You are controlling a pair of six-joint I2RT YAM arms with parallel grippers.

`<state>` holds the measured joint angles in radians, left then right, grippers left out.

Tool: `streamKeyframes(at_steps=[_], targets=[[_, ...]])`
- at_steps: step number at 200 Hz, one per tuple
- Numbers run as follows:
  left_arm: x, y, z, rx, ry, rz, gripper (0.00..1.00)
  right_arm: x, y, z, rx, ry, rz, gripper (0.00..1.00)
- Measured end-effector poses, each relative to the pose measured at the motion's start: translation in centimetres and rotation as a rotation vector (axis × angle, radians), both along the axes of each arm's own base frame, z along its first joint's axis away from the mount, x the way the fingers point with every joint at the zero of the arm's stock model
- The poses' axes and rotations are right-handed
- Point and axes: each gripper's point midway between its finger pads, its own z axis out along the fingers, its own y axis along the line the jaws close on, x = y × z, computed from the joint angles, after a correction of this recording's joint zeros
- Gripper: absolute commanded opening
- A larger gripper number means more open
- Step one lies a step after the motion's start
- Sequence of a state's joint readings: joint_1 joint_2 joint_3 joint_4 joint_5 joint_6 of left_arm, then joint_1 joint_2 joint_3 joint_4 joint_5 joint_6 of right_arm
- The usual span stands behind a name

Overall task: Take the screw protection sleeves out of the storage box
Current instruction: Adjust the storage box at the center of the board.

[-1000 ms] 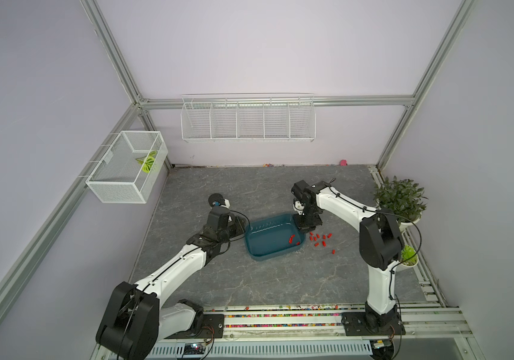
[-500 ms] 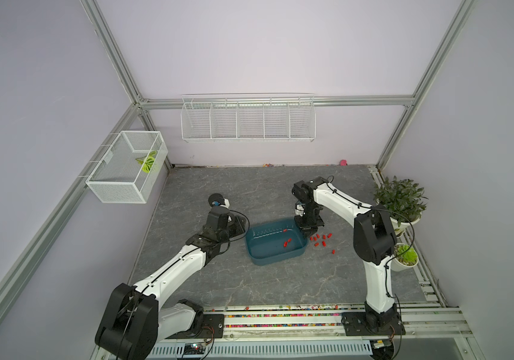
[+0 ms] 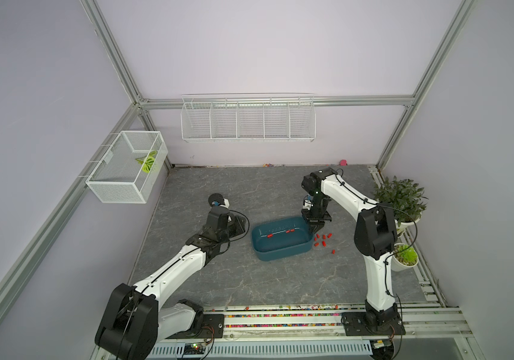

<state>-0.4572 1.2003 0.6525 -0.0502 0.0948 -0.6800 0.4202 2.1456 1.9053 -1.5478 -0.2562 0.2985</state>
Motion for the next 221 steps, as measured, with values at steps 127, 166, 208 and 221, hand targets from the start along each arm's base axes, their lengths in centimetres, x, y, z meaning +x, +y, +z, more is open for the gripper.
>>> streamKeyframes(at_steps=[127, 166, 208, 221], targets=[[0.0, 0.0, 0.3, -0.004, -0.007, 0.0, 0.29, -0.1, 2.7, -3.6, -0.028, -0.196, -0.005, 0.0], [0.0, 0.0, 0.1, -0.002, -0.004, -0.001, 0.29, 1.5, 2.9, -3.8, -0.043, -0.3, -0.029, 0.01], [0.0, 0.0, 0.1, -0.001, -0.001, 0.0, 0.29, 2.4, 3.0, -4.1, -0.051, -0.342, -0.043, 0.19], [0.0, 0.0, 0.0, 0.0, -0.001, -0.001, 0.29, 2.5, 2.9, -4.2, -0.056, -0.347, -0.043, 0.26]])
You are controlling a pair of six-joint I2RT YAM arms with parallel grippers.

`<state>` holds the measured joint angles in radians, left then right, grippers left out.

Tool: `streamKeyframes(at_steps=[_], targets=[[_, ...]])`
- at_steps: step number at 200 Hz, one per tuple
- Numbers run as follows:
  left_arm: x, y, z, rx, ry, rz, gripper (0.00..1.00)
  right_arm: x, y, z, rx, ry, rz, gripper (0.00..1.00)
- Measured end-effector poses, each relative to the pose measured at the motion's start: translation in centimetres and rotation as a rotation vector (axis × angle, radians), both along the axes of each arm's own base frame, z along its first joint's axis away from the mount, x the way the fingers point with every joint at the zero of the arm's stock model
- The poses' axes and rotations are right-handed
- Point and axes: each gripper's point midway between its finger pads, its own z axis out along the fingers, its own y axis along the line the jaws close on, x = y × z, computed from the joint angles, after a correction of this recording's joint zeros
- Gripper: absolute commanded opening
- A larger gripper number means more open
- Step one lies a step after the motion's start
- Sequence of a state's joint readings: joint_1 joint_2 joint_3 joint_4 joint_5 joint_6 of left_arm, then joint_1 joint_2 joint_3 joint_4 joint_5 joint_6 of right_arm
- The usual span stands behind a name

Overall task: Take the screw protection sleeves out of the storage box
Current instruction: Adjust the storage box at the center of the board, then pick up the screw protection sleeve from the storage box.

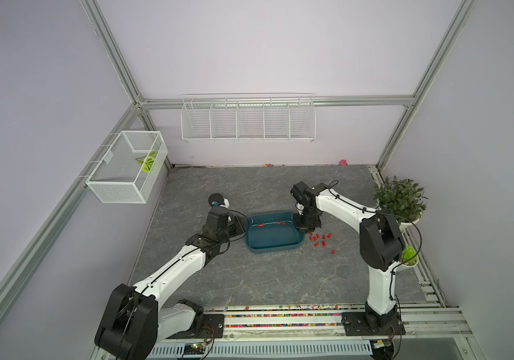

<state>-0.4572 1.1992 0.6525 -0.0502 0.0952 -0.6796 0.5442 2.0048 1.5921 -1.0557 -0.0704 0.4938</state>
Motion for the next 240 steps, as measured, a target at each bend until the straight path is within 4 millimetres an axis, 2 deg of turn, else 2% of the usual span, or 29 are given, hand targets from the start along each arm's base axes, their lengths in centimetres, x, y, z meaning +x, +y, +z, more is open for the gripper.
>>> streamKeyframes(at_steps=[23, 46, 64, 86, 100, 120, 147, 167, 188, 215, 240], targets=[[0.0, 0.0, -0.2, 0.002, 0.004, 0.0, 0.29, 0.2, -0.2, 0.1, -0.012, -0.012, 0.002, 0.33], [0.0, 0.0, -0.2, 0.002, 0.006, 0.0, 0.29, 0.3, -0.4, 0.7, -0.019, -0.033, 0.012, 0.36], [0.0, 0.0, -0.2, 0.003, 0.006, 0.0, 0.29, 0.4, -0.7, 2.0, -0.019, -0.066, 0.02, 0.37], [0.1, 0.1, -0.4, 0.004, 0.01, 0.004, 0.29, 0.8, -0.4, 4.5, 0.003, -0.129, 0.042, 0.37], [0.2, 0.4, -0.5, 0.0, 0.018, 0.011, 0.29, 1.2, 0.6, 6.5, 0.038, -0.182, 0.076, 0.38], [0.7, 1.2, -0.7, -0.022, 0.035, 0.035, 0.29, 1.4, 3.4, 9.4, 0.125, -0.257, 0.147, 0.37], [1.4, 3.0, -1.3, -0.082, 0.054, 0.085, 0.29, 1.3, 7.1, 11.1, 0.221, -0.31, 0.226, 0.35], [1.4, 4.2, -2.5, -0.122, 0.089, 0.116, 0.28, 1.6, 9.8, 10.6, 0.259, -0.318, 0.277, 0.33], [1.1, 4.6, -3.6, -0.153, 0.127, 0.128, 0.28, 2.0, 12.6, 8.4, 0.263, -0.307, 0.335, 0.32], [1.2, 4.6, -3.7, -0.187, 0.139, 0.125, 0.28, 1.8, 15.6, 5.3, 0.246, -0.292, 0.409, 0.32], [1.4, 4.7, -3.4, -0.212, 0.133, 0.123, 0.28, 1.9, 17.1, 3.9, 0.235, -0.311, 0.451, 0.33]])
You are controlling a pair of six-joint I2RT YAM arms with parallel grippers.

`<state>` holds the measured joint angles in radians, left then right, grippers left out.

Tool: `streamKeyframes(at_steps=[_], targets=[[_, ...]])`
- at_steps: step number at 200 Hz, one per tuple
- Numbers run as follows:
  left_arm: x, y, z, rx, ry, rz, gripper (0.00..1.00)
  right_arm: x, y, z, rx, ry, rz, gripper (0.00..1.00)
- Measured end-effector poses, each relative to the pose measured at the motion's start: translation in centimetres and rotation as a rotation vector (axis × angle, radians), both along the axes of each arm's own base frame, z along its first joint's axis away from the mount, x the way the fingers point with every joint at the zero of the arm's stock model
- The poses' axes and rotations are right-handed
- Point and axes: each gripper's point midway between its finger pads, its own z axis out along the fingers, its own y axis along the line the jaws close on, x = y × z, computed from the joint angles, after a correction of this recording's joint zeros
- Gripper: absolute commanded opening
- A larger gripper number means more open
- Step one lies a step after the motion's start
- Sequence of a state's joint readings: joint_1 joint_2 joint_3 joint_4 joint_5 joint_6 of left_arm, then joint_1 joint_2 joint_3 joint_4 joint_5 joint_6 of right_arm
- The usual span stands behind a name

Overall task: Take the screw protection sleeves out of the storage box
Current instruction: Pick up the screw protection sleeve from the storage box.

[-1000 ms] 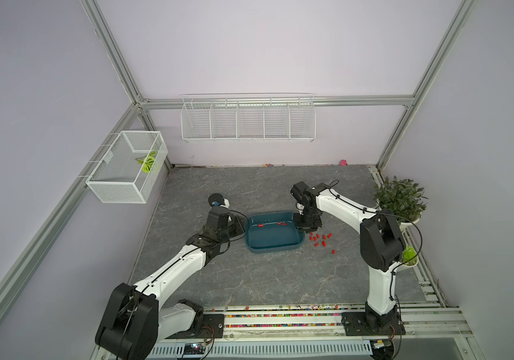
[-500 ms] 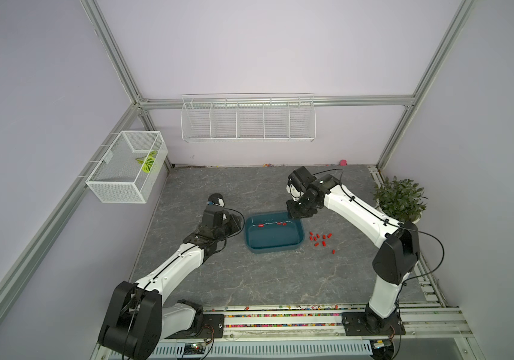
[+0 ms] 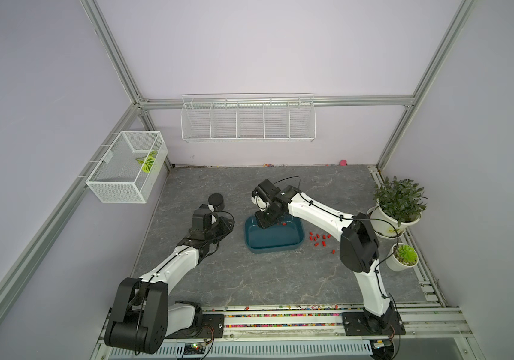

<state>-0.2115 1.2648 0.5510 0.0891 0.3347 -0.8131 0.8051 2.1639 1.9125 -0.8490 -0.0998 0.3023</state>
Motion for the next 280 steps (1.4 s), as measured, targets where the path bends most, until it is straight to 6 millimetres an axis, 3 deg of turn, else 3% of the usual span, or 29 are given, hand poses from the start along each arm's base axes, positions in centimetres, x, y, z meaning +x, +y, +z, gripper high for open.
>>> streamKeyframes(at_steps=[53, 280], targets=[[0.2, -0.1, -0.2, -0.027, 0.007, -0.006, 0.28, 1.8, 1.0, -0.9, -0.009, -0.096, 0.002, 0.36], [0.3, -0.1, -0.1, -0.035, 0.009, -0.001, 0.27, 2.7, 0.9, -7.2, -0.084, -0.139, -0.001, 0.43]])
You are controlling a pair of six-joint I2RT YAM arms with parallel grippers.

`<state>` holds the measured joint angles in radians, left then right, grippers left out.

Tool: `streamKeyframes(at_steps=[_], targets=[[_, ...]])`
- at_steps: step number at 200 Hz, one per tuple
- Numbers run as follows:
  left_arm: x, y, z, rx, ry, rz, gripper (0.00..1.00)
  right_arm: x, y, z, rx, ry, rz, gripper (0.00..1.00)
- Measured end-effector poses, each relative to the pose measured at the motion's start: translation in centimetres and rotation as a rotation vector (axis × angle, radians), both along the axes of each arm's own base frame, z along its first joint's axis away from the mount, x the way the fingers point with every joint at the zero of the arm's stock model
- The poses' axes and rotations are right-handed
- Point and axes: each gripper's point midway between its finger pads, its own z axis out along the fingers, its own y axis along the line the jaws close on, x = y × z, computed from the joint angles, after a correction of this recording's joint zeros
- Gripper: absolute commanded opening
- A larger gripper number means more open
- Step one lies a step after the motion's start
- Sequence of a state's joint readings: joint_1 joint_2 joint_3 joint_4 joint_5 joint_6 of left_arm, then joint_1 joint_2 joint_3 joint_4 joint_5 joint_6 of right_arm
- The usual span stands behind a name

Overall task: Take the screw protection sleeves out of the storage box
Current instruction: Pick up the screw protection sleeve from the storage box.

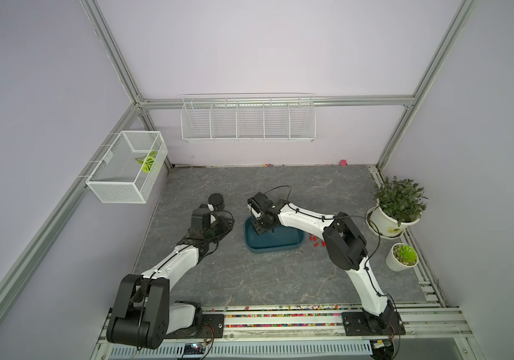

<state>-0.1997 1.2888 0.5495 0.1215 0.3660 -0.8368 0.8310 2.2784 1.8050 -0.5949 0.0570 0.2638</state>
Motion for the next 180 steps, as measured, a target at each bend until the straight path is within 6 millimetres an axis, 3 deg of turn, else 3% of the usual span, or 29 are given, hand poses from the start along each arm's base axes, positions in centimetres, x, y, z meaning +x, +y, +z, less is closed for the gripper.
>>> streamKeyframes(at_steps=[122, 180], targets=[[0.0, 0.0, -0.5, 0.003, 0.014, 0.0, 0.27, 0.7, -0.6, -0.1, -0.042, -0.026, -0.022, 0.46], [0.0, 0.0, -0.5, 0.003, 0.014, 0.0, 0.27, 1.2, -0.1, 0.1, -0.034, -0.037, -0.022, 0.37]])
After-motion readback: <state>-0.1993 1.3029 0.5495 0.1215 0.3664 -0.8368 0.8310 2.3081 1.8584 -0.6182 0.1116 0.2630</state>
